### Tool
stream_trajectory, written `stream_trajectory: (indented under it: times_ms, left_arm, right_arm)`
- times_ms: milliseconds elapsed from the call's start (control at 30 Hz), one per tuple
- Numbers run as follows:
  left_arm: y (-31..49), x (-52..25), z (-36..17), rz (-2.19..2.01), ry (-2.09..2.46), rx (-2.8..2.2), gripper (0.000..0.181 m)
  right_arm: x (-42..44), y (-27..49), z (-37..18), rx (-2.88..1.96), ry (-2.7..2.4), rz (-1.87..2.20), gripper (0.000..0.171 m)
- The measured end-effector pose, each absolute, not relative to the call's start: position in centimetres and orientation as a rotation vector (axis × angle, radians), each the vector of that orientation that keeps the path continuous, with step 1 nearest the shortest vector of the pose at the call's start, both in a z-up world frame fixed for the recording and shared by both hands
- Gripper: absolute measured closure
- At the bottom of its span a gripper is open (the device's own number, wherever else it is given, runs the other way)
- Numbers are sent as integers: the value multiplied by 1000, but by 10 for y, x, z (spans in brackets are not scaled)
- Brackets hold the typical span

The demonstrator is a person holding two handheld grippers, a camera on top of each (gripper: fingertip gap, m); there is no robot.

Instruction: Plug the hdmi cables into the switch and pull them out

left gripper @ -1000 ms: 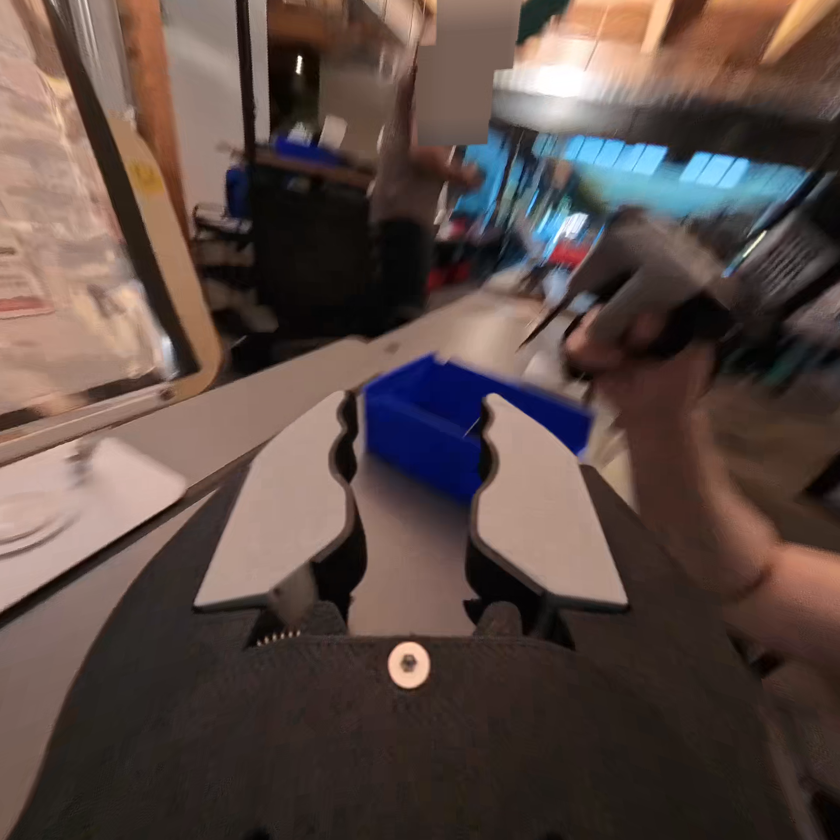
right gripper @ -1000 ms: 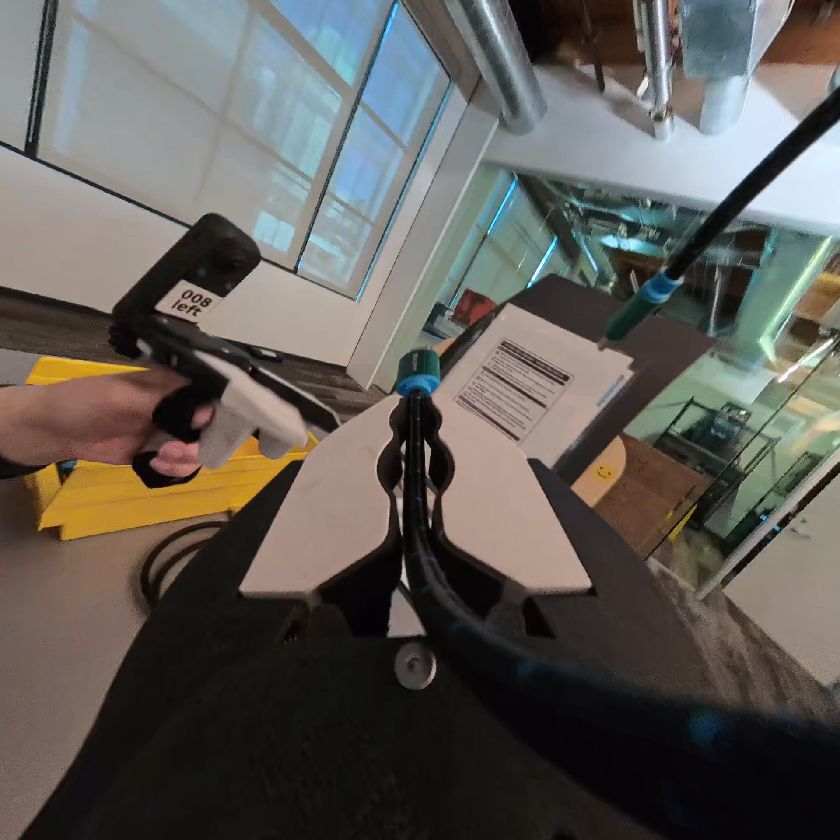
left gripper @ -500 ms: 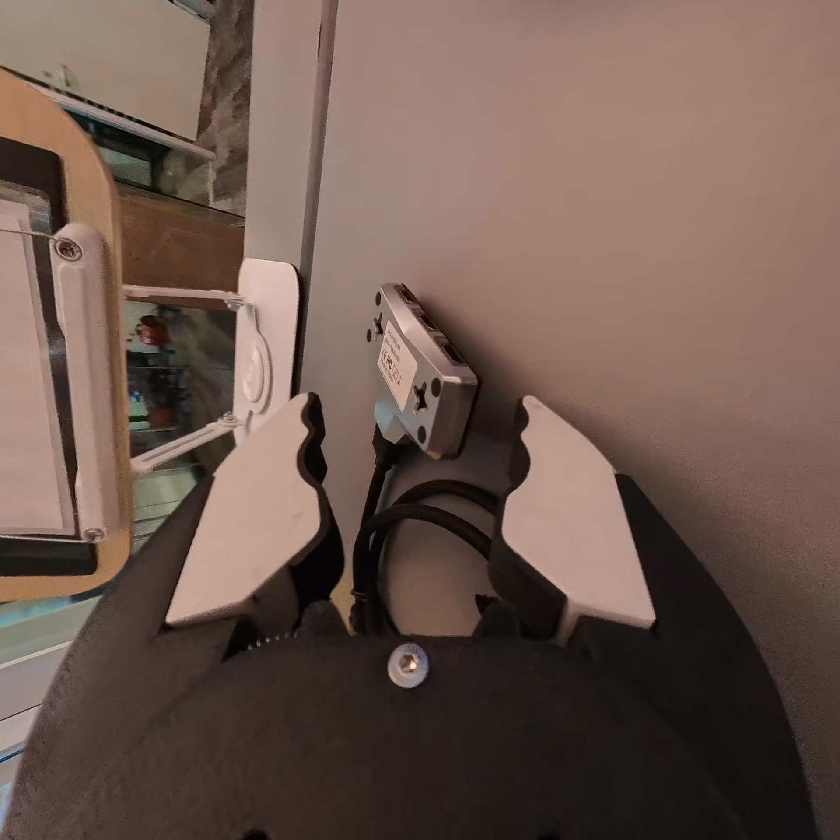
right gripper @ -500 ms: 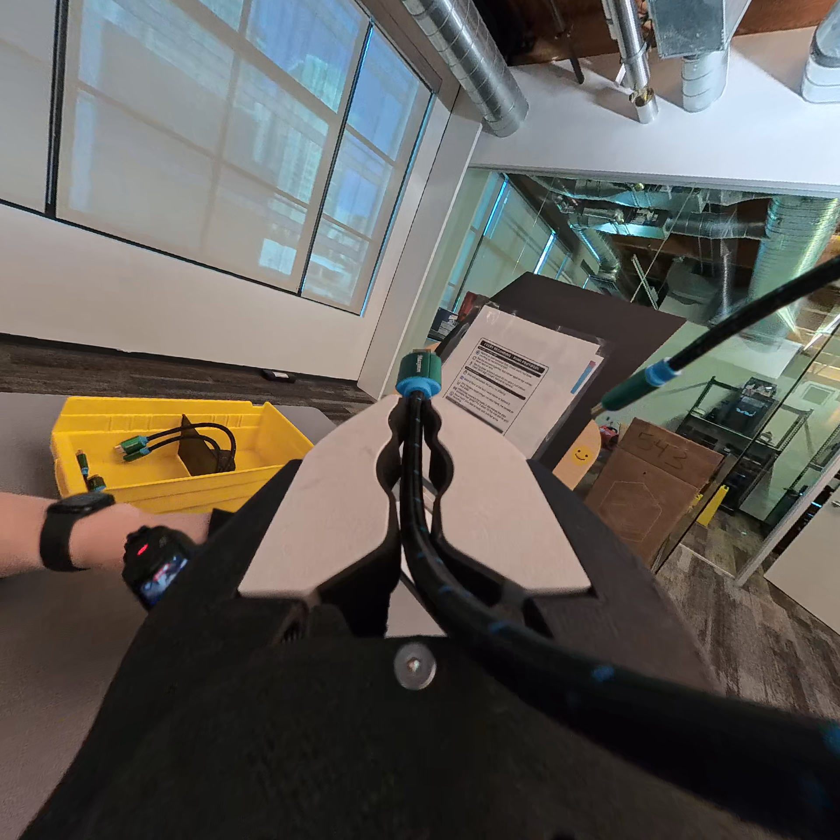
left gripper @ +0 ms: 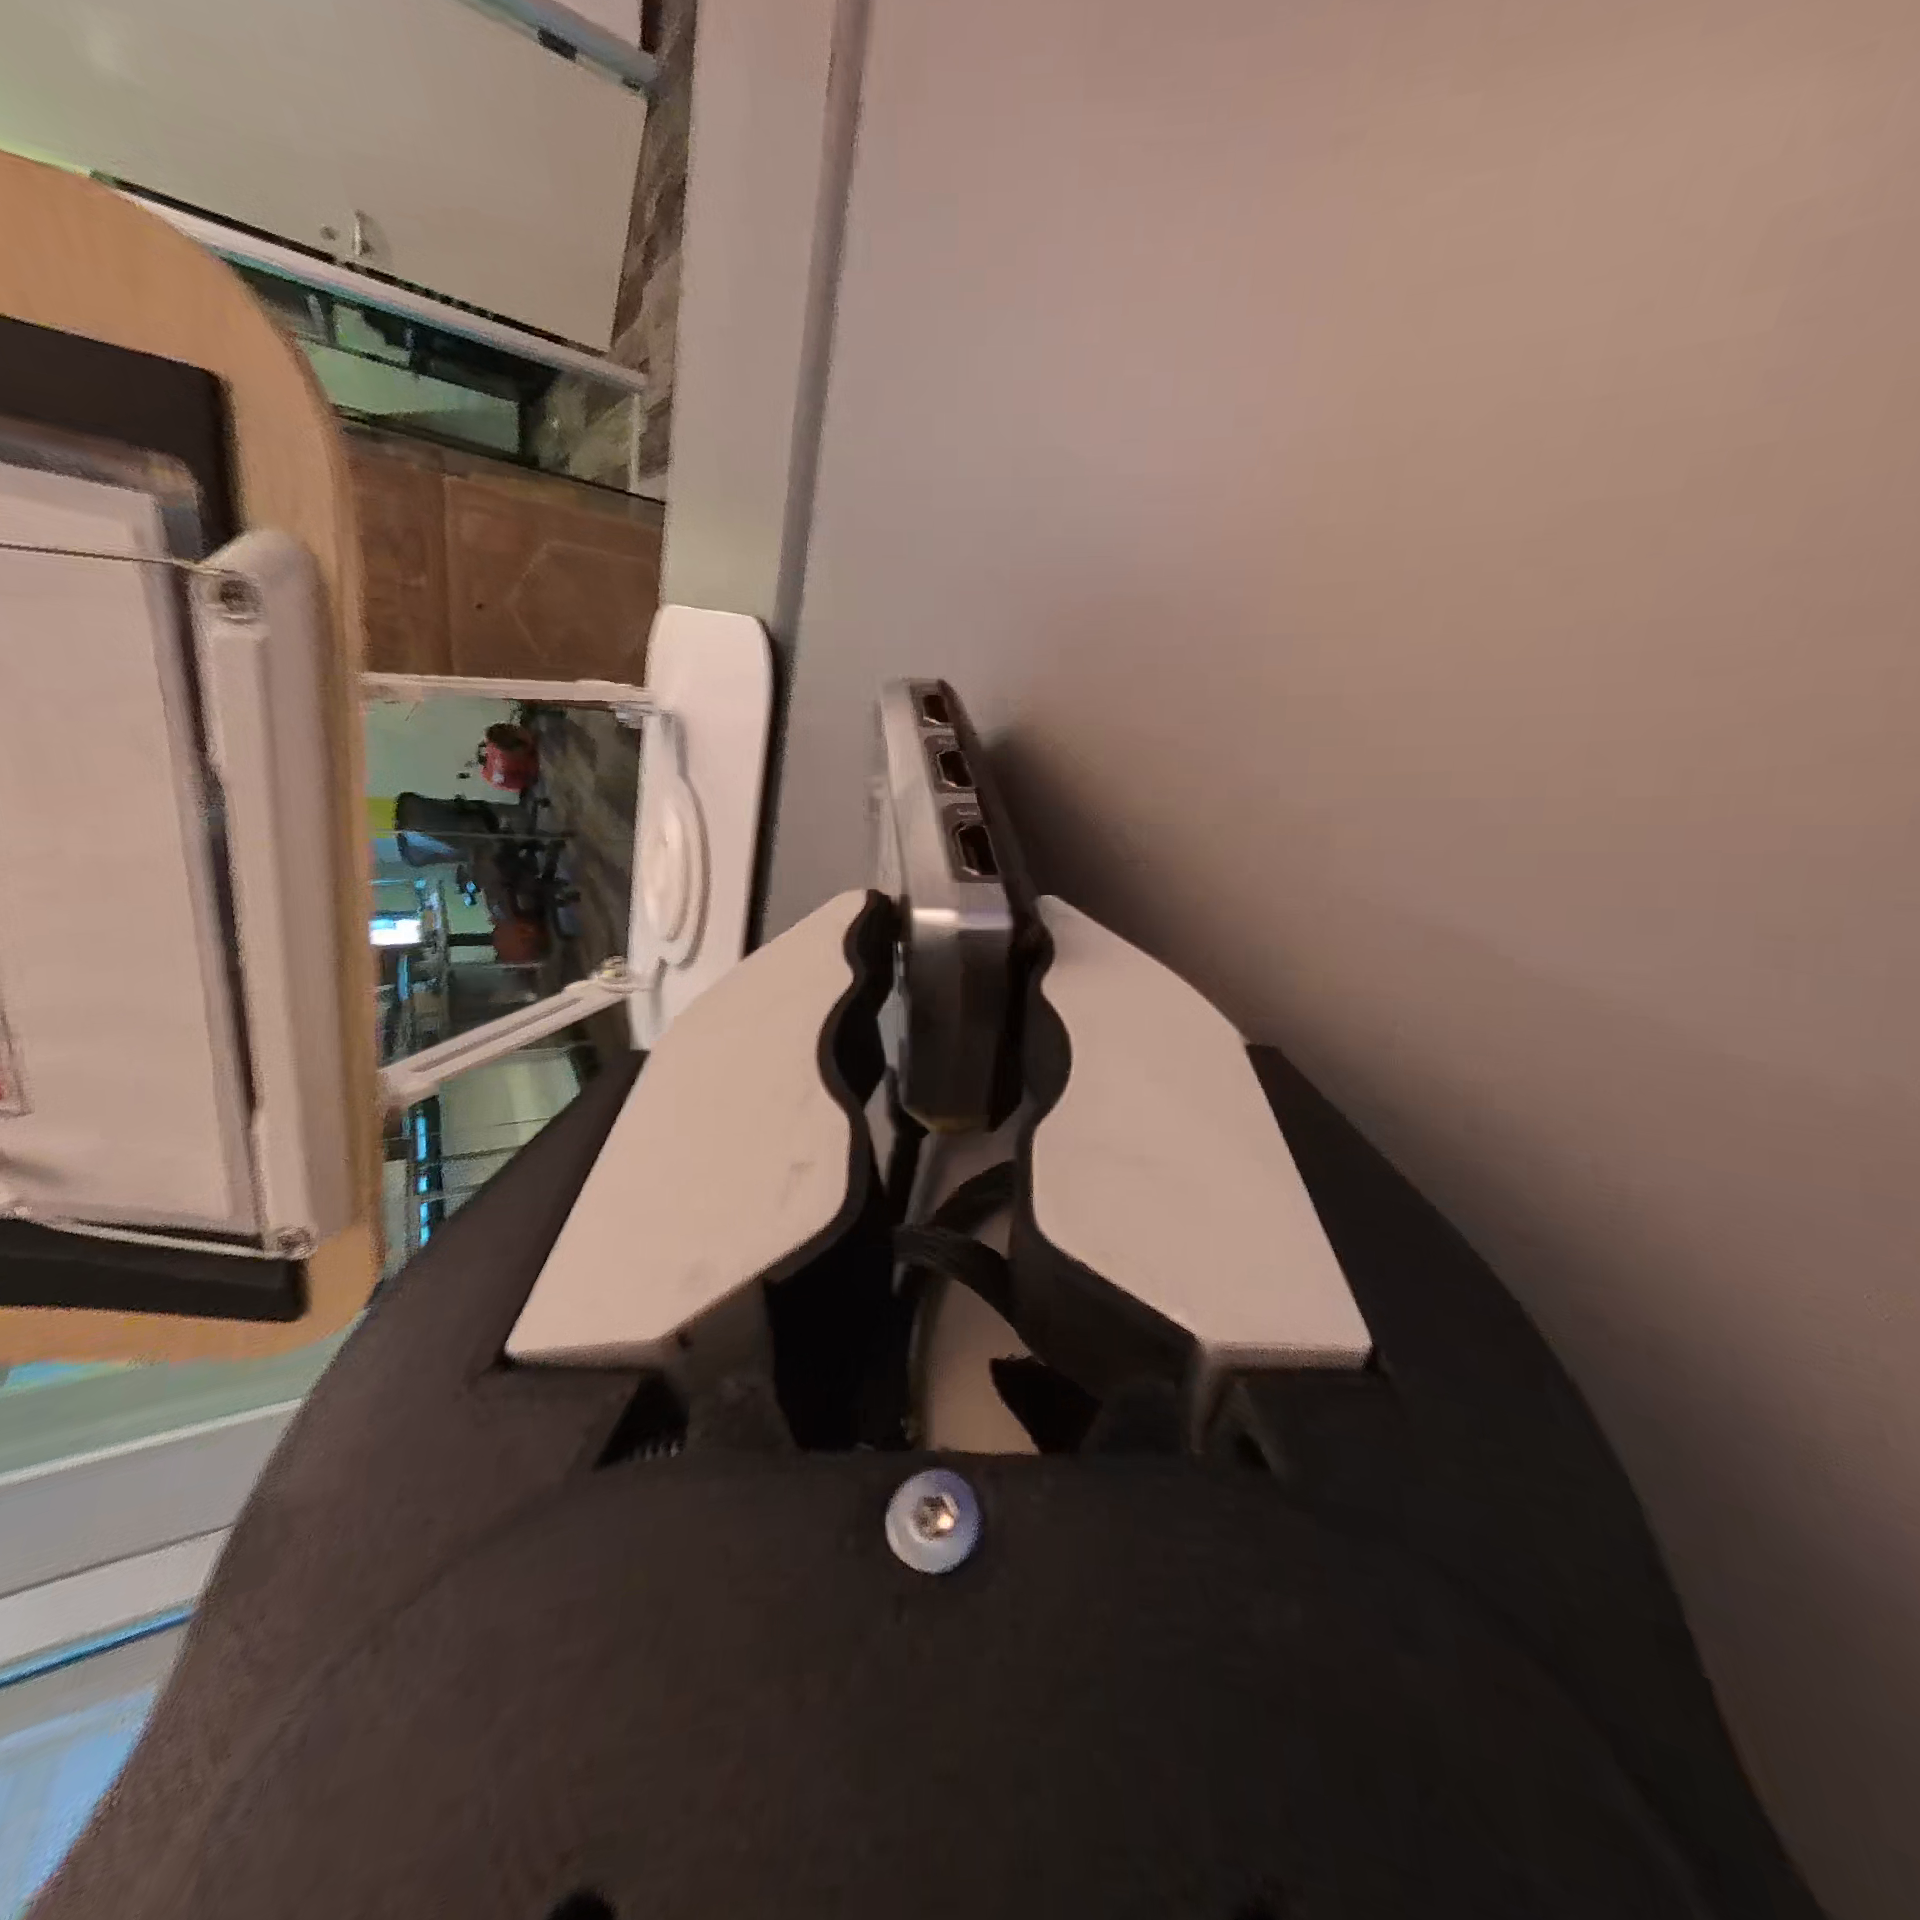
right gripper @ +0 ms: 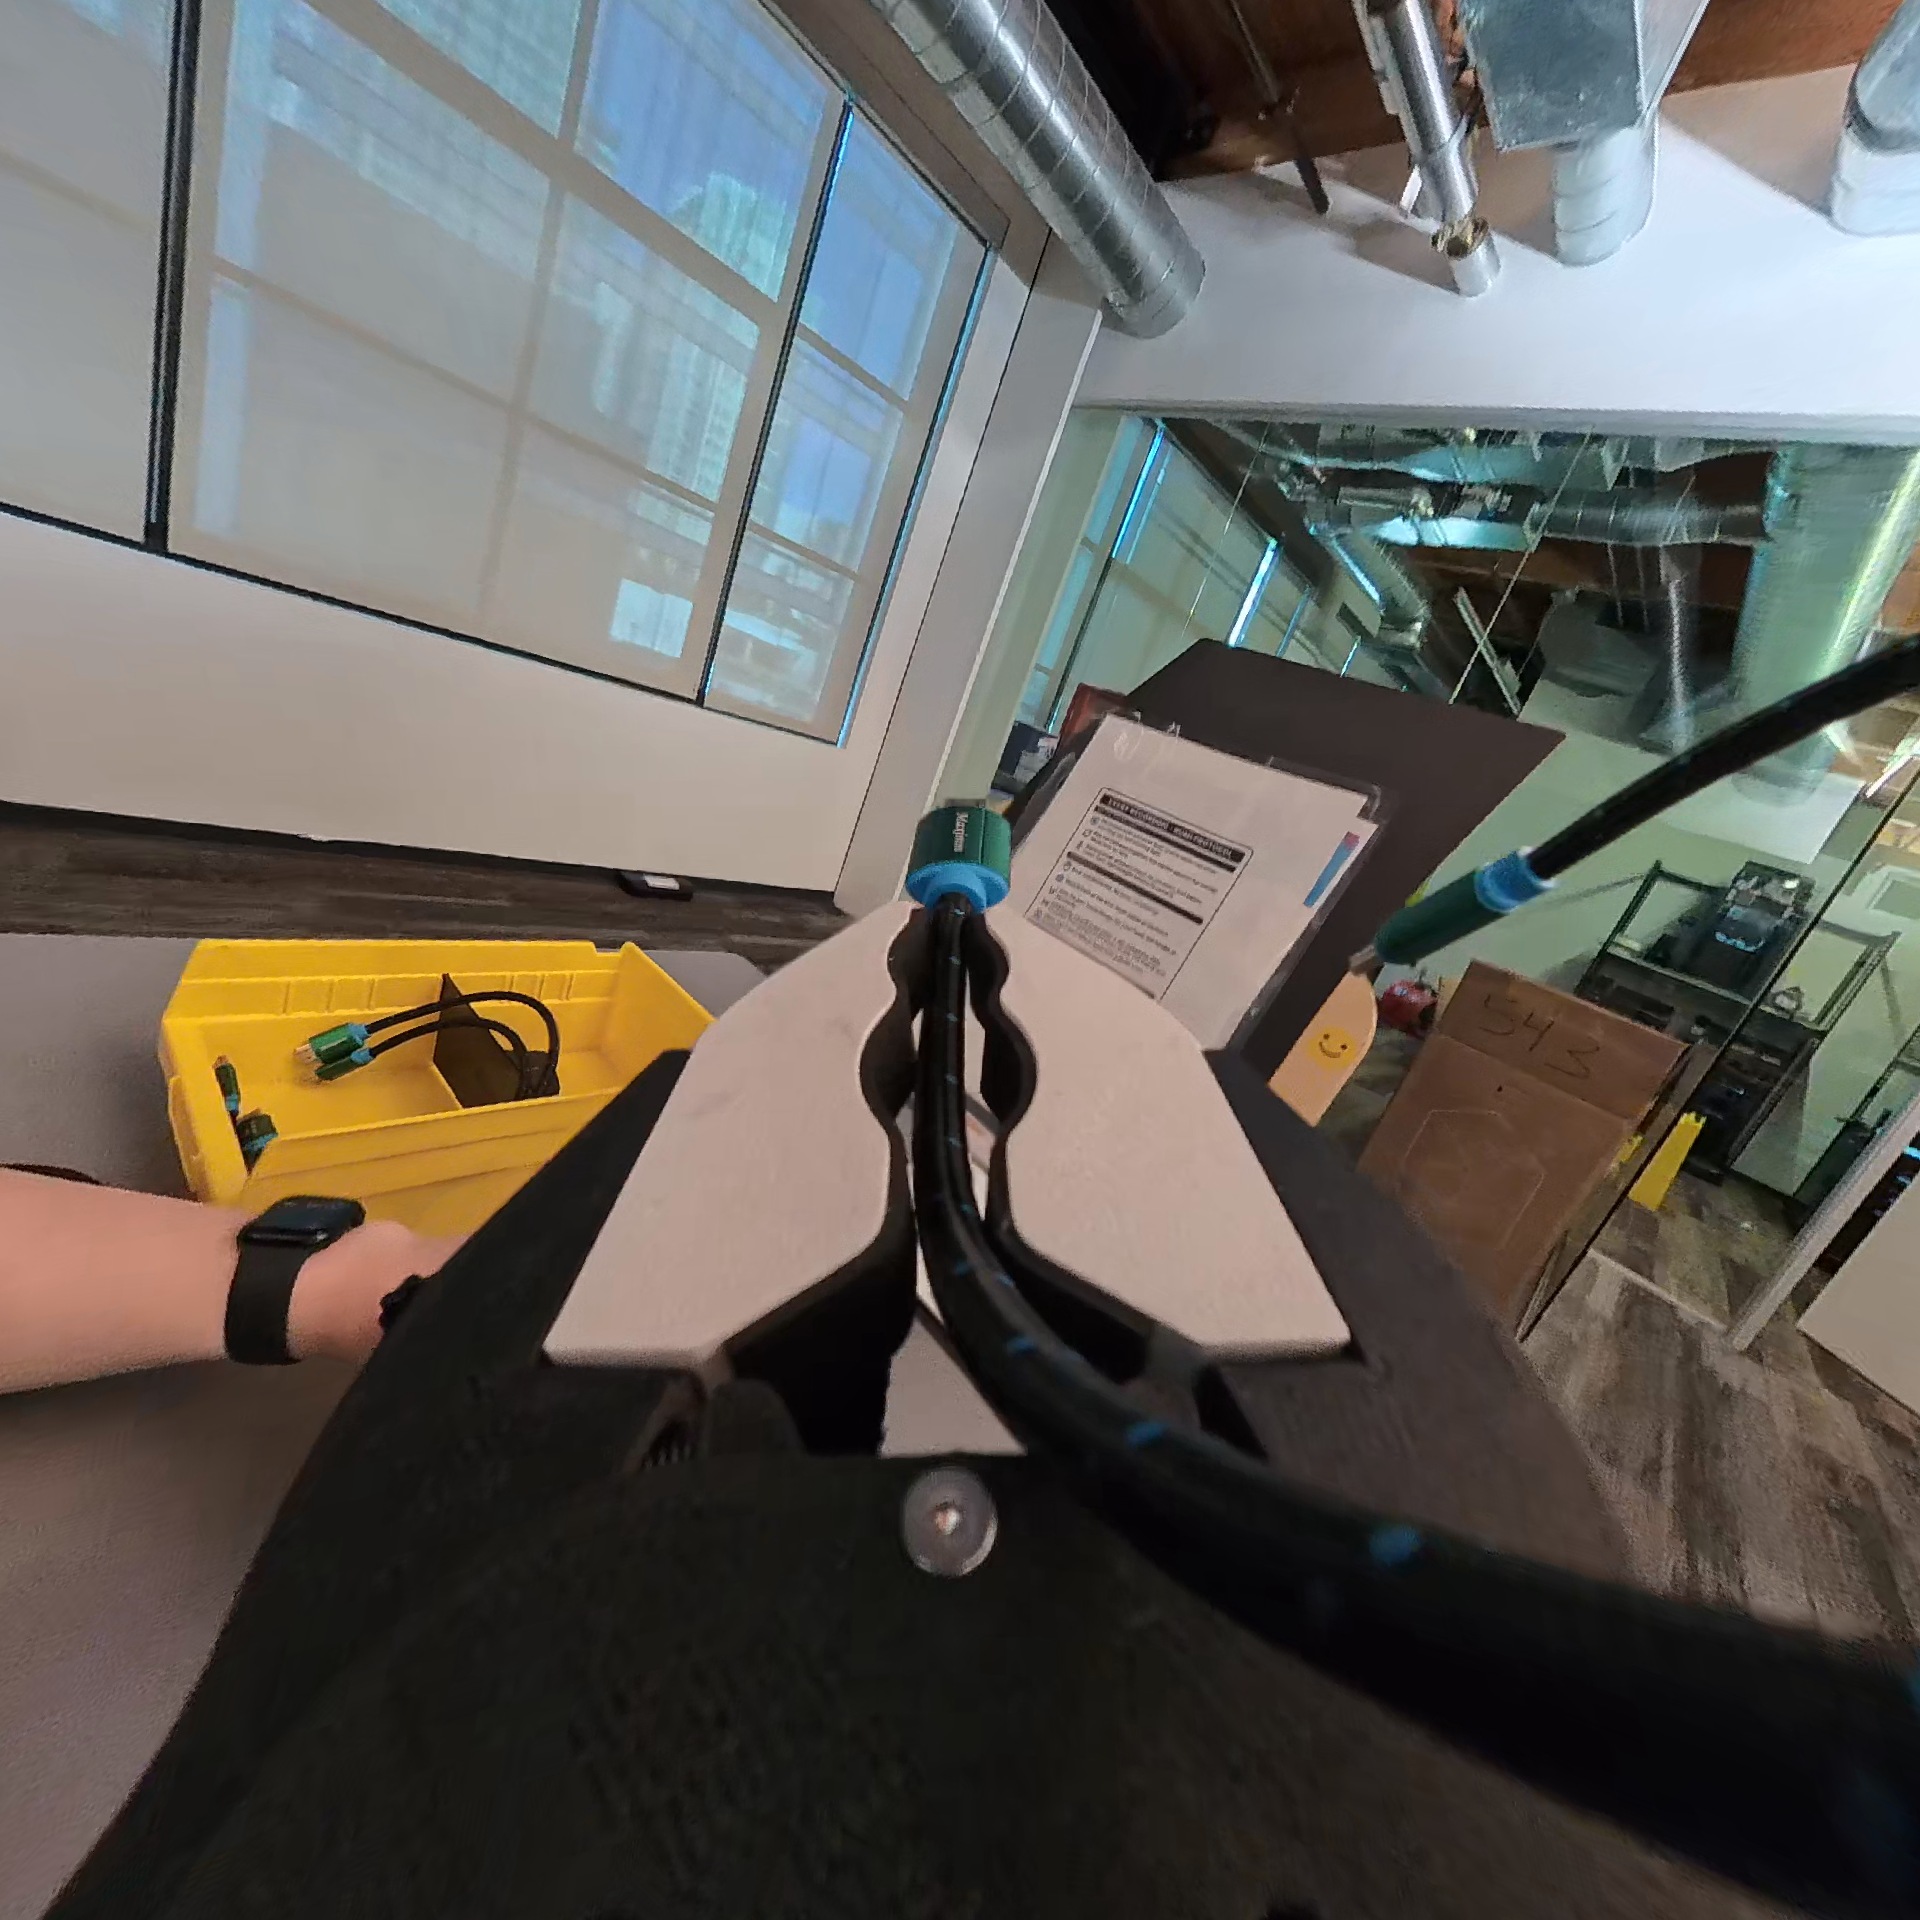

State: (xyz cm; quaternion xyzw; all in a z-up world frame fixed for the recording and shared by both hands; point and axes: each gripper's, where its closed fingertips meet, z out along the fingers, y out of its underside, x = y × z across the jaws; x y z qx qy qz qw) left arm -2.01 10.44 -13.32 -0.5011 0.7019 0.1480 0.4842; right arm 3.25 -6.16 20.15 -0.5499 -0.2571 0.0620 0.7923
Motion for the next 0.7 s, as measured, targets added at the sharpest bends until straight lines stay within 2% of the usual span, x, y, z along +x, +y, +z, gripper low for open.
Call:
stream_trajectory:
  times_ms: [33,300,533,700]
  left_arm:
    - [105,-20,-126,364,1689,-1209,161]
    - [82,-40,-13,21,1397,-1178,161]
    - [43,-77,97,-89,1172,-869,162]
    - [28,-103,131,12,1105,-693,162]
  right_arm:
    - [34,-58,198,-1206,-551,135,163]
    - [39,-26,164,-1407,-501,231,163]
    - [-29,-24,144,-1498,-648,294,164]
    - [-62,-43,148,-1487,-745,154,163]
